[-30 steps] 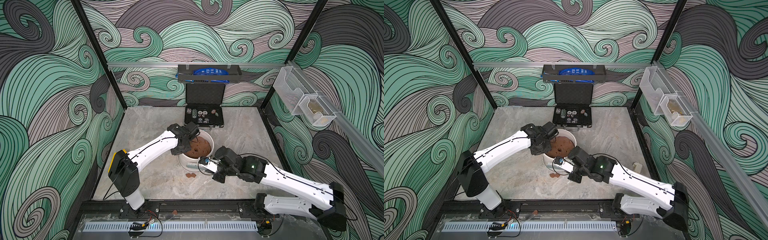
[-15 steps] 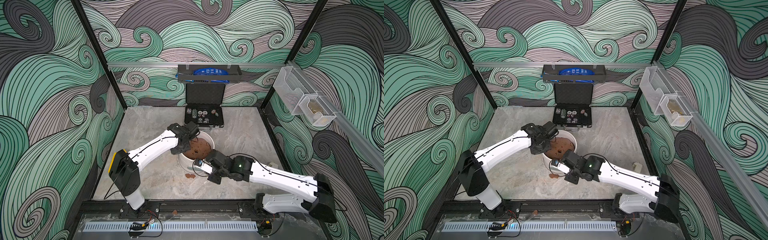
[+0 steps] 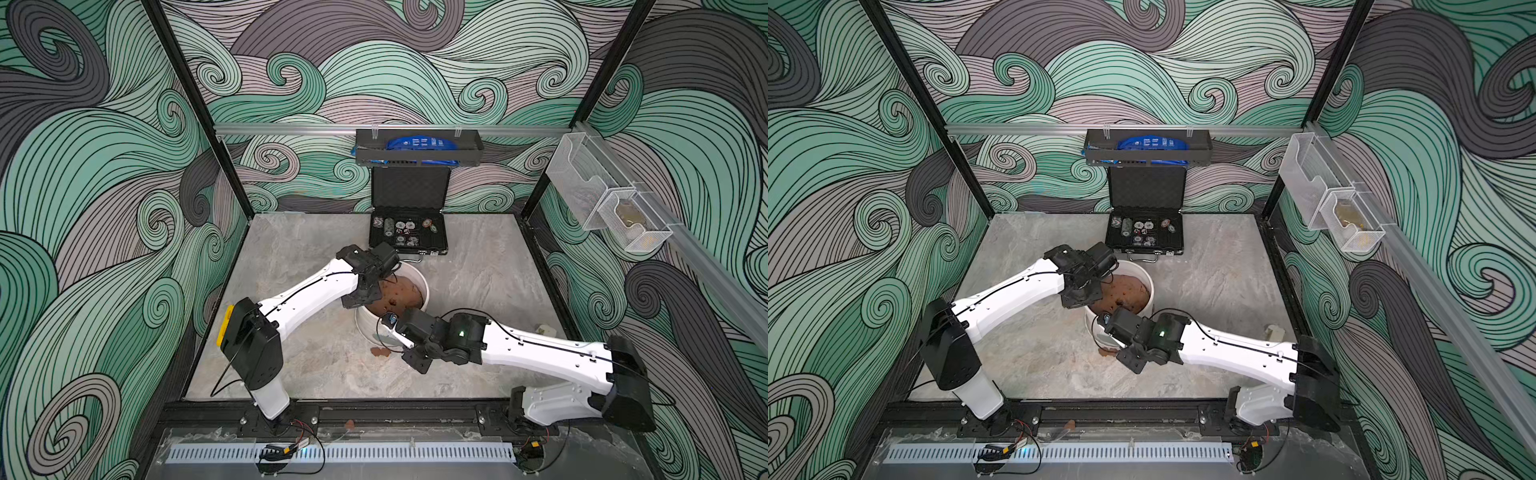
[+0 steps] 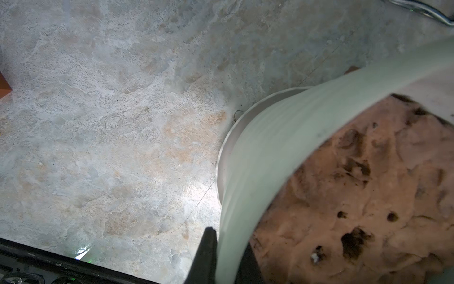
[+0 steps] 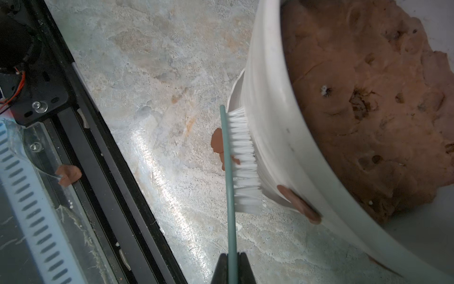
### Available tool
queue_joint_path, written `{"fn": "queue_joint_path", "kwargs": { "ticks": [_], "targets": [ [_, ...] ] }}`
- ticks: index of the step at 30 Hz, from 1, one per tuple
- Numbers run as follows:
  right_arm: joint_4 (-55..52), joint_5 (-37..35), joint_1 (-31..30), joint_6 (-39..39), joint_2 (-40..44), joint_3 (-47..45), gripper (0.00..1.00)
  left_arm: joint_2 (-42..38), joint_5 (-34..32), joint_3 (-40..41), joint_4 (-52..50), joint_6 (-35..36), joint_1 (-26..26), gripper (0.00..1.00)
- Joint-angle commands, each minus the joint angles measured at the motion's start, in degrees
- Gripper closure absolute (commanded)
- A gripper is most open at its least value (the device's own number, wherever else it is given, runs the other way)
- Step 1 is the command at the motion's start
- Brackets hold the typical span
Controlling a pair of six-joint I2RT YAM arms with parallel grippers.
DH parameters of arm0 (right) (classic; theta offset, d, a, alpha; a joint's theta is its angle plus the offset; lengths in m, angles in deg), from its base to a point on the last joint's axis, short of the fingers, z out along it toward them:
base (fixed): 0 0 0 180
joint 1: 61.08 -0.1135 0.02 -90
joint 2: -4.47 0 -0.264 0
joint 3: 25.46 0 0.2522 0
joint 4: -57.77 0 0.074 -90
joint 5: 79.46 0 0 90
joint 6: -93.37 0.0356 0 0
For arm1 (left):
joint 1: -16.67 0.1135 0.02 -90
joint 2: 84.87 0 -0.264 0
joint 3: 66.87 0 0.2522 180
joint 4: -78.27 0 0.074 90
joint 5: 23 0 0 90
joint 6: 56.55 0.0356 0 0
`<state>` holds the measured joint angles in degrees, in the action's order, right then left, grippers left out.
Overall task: Scrub the dried mud off the ceramic pot
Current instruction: Brush off the soil from the pot.
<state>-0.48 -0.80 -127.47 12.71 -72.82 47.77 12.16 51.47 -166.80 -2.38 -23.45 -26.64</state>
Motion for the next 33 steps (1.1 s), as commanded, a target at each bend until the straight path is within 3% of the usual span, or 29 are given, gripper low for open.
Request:
{"fn": "queue_joint_path", "kwargs": {
  "ticks": [1, 11, 14, 22, 33],
  "targets": [
    [-0.8, -3.1, 0.3, 6.4, 0.5, -1.1, 1.00, 0.3, -2.5, -2.7, -1.2, 3.0, -0.3, 0.88],
    [-5.6, -2.1, -3.4, 8.4, -2.3, 1.2, 1.00, 0.8, -3.5, -3.5, -0.2, 7.7, 1.3, 0.89],
    [-2.6, -2.1, -4.6, 4.8, 0.0, 1.5, 1.00, 0.8, -2.4, -2.9, 1.7, 10.6, 1.6, 0.89],
    [4.9, 8.1, -4.5, -12.8, 8.4, 0.8, 1.00, 0.5, -1.1, -1.4, 8.6, 24.9, 3.1, 0.89],
    [2.6, 7.4, 4.5, -19.1, 11.2, 2.6, 1.00, 0.5, 4.8, -1.3, 12.6, 34.4, 6.5, 0.89]
  ]
}}
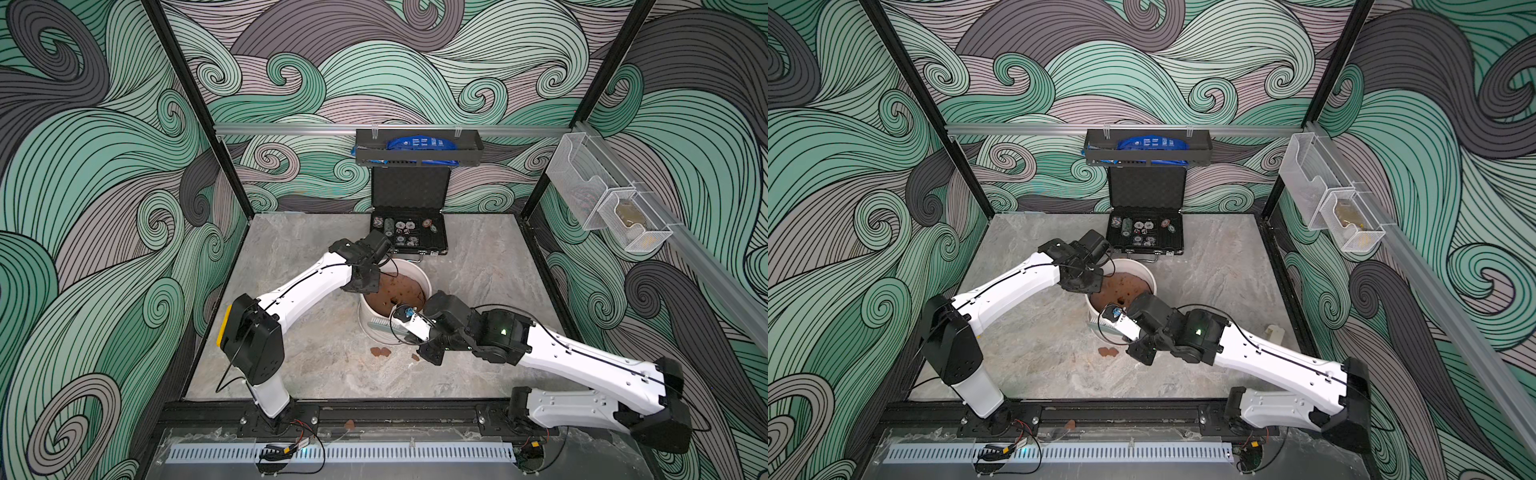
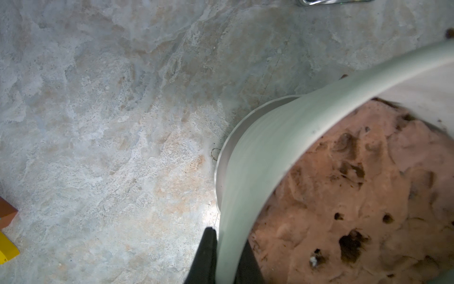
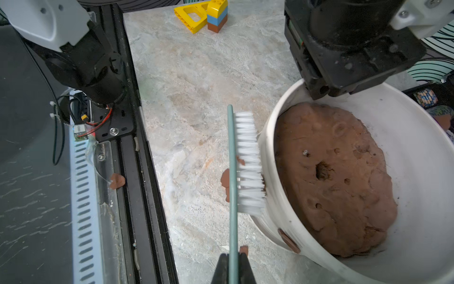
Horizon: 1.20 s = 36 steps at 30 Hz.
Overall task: Scrub the dried mud off the ceramic pot
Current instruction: Brush off the soil from the pot.
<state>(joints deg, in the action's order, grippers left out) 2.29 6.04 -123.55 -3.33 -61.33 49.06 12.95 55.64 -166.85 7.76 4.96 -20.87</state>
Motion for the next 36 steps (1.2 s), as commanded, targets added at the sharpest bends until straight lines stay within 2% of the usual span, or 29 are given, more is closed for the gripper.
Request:
{"fn": "queue_joint_path", "kwargs": {
  "ticks": [1, 12, 16, 20, 31, 36],
  "targets": [
    [0.1, 0.7, 0.9, -3.2, -0.6, 1.1, 1.00, -0.2, 1.1, -1.4, 2.4, 6.4, 0.9, 0.89],
    [-1.6, 0.5, 1.6, -2.4, -3.8, 0.5, 1.00, 0.3, 2.1, -1.3, 2.4, 7.6, 2.3, 0.89],
    [-3.3, -7.1, 1.7, 2.1, -5.6, 0.3, 1.00, 0.3, 2.8, -1.4, 2.3, 8.1, 2.6, 0.89],
    [-4.5, -9.1, 2.2, 4.0, -6.9, 1.9, 1.00, 0.2, 3.3, -1.3, 2.5, 8.9, 3.0, 0.89],
    [-7.5, -5.5, 2.1, -2.1, -6.2, 0.5, 1.00, 1.7, 5.7, -2.3, 3.8, 15.6, 4.6, 0.90],
    [-6.6, -0.2, 2.2, -5.4, -3.0, 0.6, 1.00, 2.5, 7.2, -3.4, 4.1, 18.2, 5.0, 0.91]
  ]
}}
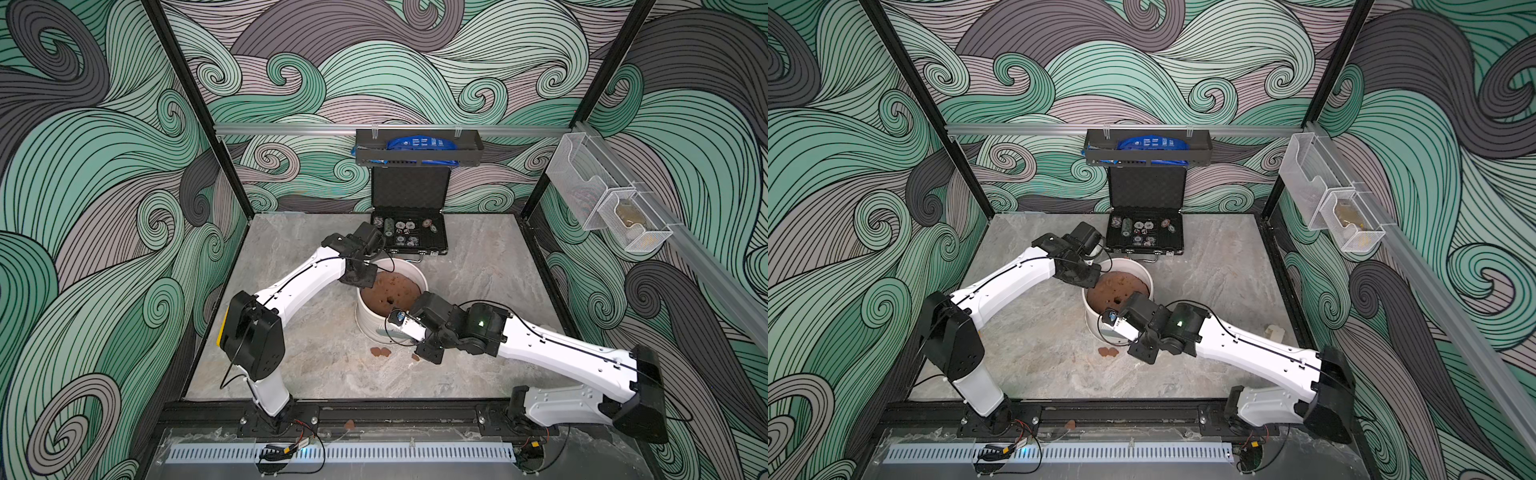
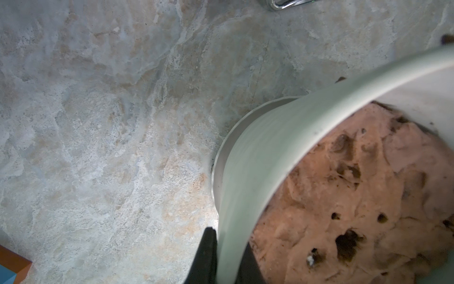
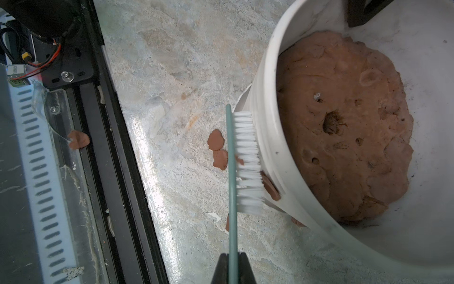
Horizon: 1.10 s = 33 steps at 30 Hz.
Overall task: Scrub the dried mud off the ceramic pot
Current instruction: Brush off the soil from the pot.
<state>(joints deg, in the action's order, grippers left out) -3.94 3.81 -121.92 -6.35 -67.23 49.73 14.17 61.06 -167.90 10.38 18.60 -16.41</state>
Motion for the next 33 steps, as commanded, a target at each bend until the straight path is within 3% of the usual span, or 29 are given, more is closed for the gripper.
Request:
{"fn": "queue_joint_path", "kwargs": {
  "ticks": [1, 8, 13, 33],
  "targets": [
    [-0.4, 2.6, 0.5, -3.0, 3.3, -0.1, 1.00, 1.4, 2.0, -2.4, 1.6, 4.9, 0.6, 0.91],
    [-1.3, 8.3, 0.5, -5.9, 5.5, -0.2, 1.00, 1.9, 3.5, -2.6, 2.1, 7.3, 1.1, 0.91],
    [-3.2, 3.6, 1.9, -5.3, 5.2, -1.6, 1.00, 2.0, 4.8, -3.0, 2.0, 8.9, 1.8, 0.92],
    [-1.9, -2.2, 5.6, -3.3, 4.9, -3.4, 1.00, 3.1, 8.0, -4.6, 0.9, 13.4, 2.7, 0.94]
  ]
}}
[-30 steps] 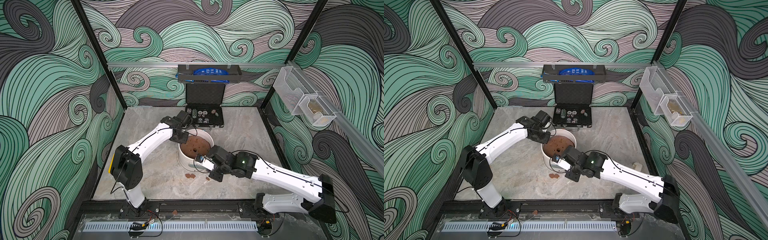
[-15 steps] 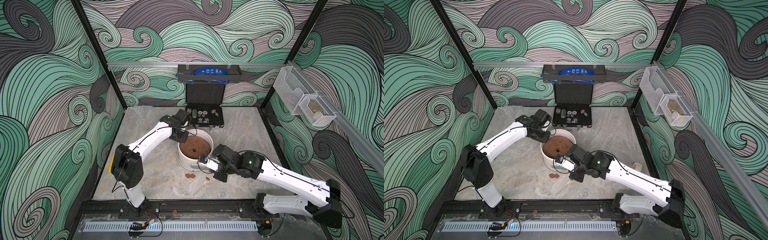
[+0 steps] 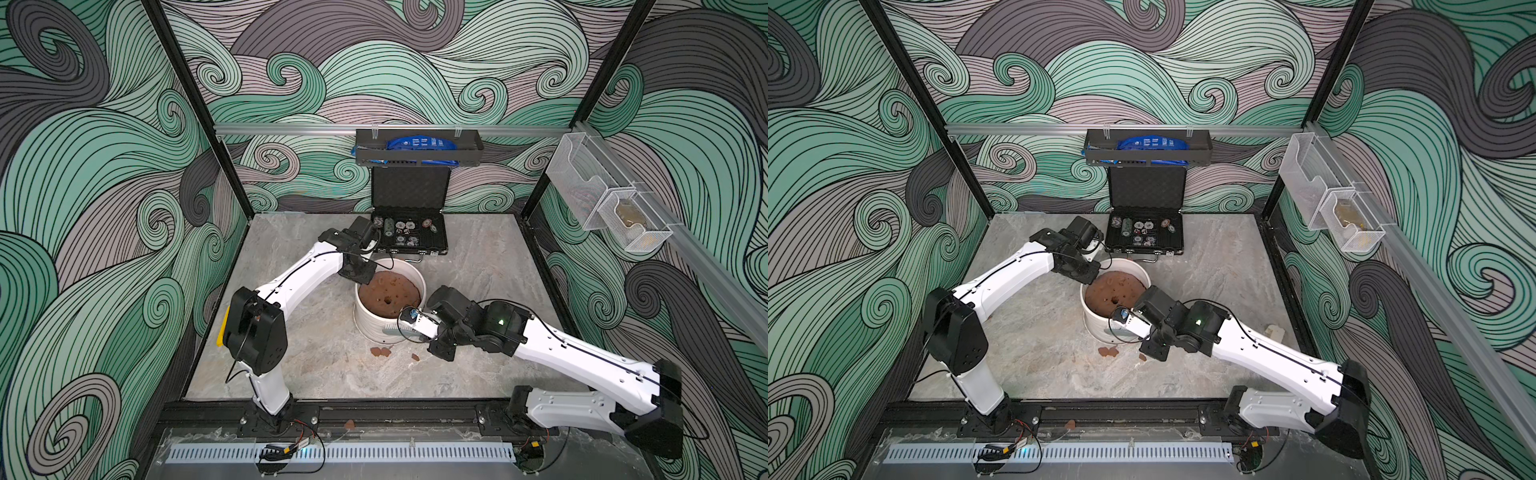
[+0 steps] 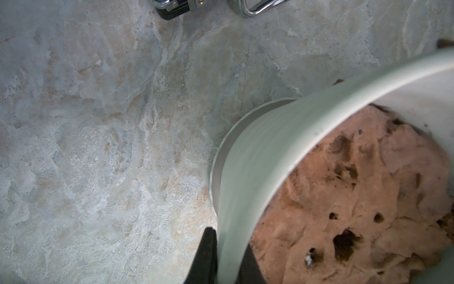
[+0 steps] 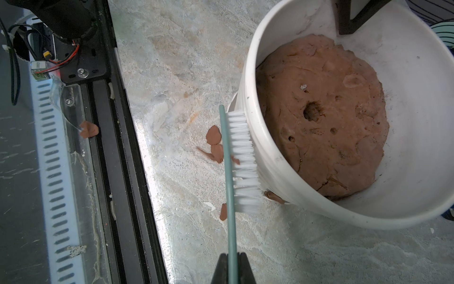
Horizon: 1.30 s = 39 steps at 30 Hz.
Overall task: Scrub the dried mud off the ceramic pot
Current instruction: Brush off the soil from the pot.
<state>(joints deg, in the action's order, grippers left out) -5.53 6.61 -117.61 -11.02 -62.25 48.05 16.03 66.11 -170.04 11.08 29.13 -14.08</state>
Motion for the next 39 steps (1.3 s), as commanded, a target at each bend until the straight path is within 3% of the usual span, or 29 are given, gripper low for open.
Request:
{"fn": "queue_joint_path", "kwargs": {
  "ticks": [1, 9, 18, 27, 33, 39],
  "targets": [
    [-1.7, -5.9, 1.2, 1.3, -0.6, -1.8, 1.00, 1.4, 3.0, -2.6, 0.1, 2.8, 0.4, 0.94],
    [-2.8, -2.6, 1.2, -1.5, 3.1, -3.6, 1.00, 2.2, 3.5, -4.2, -0.4, 2.9, 0.4, 0.94],
    [2.5, 8.4, 1.2, -4.6, 6.3, -1.5, 1.00, 2.5, 3.6, -5.1, -0.4, 2.9, 0.5, 0.94],
    [5.9, 10.2, 1.2, -3.6, 5.7, -1.9, 1.00, 2.4, 4.7, -7.3, -0.9, 3.3, 0.5, 0.90],
    [6.2, 10.1, 1.2, -3.7, 6.4, -2.1, 1.00, 1.0, 5.0, -10.7, -4.1, 1.6, 0.5, 0.76],
    [6.4, 9.9, 1.3, -3.5, 7.8, -2.6, 1.00, -3.5, 6.5, -10.9, -4.8, -3.2, 0.4, 0.53]
  ]
}}
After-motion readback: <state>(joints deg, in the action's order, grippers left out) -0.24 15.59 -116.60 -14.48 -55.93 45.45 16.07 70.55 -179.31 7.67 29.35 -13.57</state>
